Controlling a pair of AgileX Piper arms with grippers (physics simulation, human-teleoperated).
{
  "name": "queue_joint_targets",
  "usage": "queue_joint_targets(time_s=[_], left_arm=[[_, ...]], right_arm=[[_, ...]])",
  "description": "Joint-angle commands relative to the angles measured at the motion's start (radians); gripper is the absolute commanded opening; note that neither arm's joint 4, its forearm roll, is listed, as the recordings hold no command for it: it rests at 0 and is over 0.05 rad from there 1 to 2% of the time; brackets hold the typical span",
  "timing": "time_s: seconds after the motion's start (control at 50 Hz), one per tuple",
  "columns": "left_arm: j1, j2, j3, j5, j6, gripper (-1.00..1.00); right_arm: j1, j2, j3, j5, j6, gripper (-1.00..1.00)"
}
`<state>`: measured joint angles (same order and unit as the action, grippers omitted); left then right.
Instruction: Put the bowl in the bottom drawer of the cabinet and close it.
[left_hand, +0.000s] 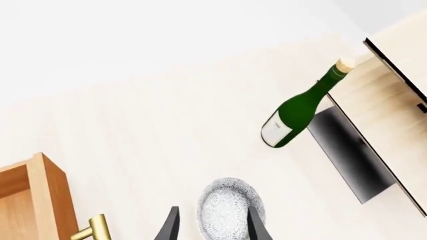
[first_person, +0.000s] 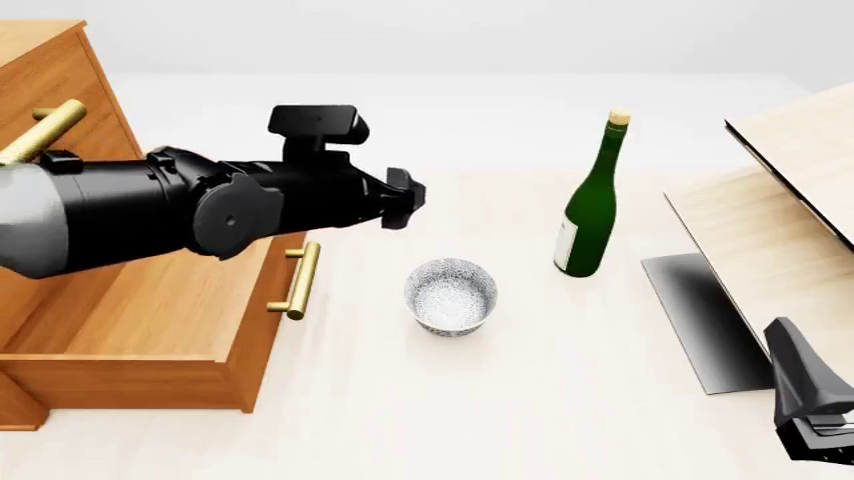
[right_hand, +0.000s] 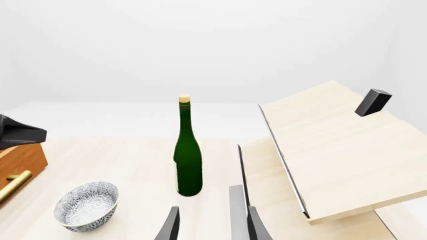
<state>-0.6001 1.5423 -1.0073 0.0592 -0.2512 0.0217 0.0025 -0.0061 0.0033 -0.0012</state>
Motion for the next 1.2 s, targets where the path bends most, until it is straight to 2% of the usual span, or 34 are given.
queue_joint_targets(time_s=[0.02, 0.74, 1.2], left_arm=[[0.025, 0.068, 0.014, -0.033, -0.017, 1.00], [0.019, 0.151, 0.024, -0.048, -0.071, 1.00], [0.039, 0.222, -0.026, -0.039, -0.079, 1.00]], right_arm=[[0.000, 0.000, 0.000, 0.000, 0.000, 1.00], [0.000, 0.000, 0.000, 0.000, 0.000, 1.00], [0.000, 0.000, 0.000, 0.000, 0.000, 1.00]])
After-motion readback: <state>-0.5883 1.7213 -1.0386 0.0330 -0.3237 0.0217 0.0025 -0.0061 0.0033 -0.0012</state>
